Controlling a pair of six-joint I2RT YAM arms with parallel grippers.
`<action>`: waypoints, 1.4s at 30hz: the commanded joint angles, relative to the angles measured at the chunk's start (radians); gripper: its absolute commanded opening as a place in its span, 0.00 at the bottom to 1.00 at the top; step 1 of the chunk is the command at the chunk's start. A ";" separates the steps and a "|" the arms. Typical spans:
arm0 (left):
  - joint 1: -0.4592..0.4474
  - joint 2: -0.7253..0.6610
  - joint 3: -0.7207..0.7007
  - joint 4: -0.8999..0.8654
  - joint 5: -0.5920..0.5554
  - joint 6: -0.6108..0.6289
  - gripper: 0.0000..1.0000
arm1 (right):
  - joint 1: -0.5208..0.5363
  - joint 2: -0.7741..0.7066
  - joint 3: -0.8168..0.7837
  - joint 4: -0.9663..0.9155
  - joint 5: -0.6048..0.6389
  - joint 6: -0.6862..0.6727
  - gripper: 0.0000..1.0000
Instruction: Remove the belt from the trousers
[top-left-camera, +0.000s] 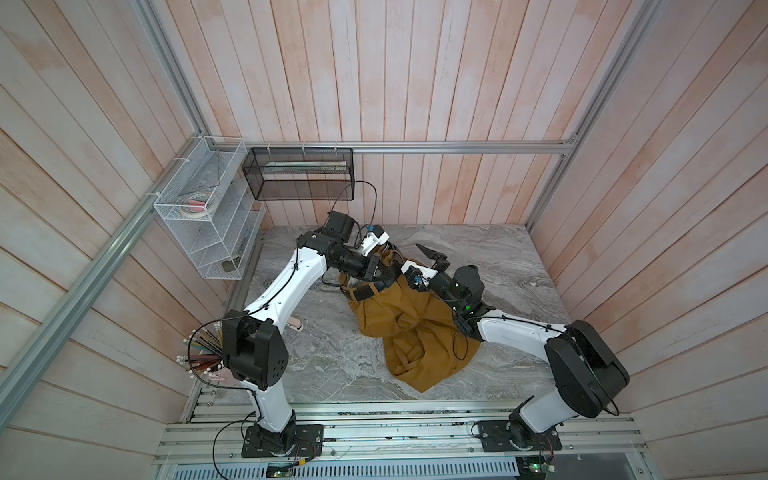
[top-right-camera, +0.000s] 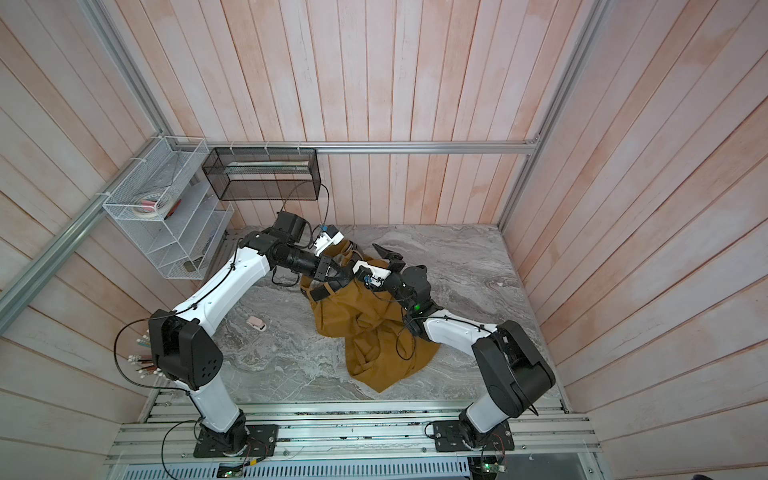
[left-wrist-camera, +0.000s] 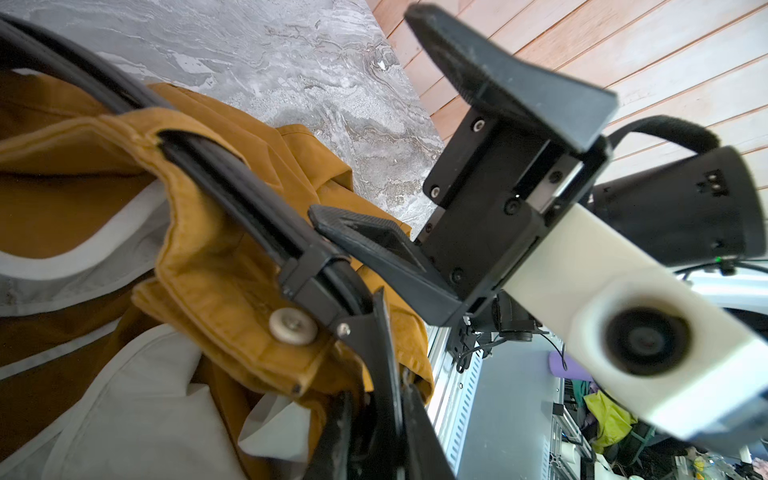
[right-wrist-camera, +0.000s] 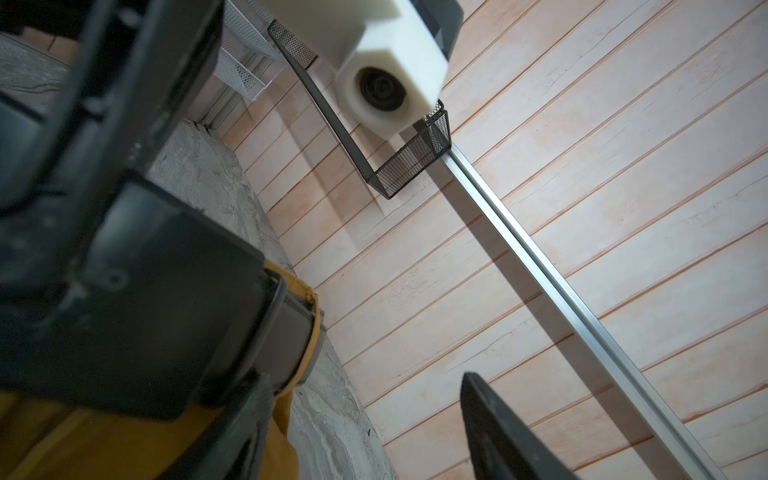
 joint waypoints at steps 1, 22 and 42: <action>-0.009 -0.040 0.060 -0.002 0.098 0.008 0.00 | 0.001 0.025 -0.010 0.013 -0.017 -0.010 0.75; -0.007 -0.011 -0.003 0.026 0.102 0.007 0.00 | 0.066 0.170 0.117 0.181 0.013 -0.007 0.41; -0.028 -0.512 -0.651 0.934 -0.659 -0.433 0.64 | 0.019 -0.036 0.140 -0.290 0.484 0.691 0.00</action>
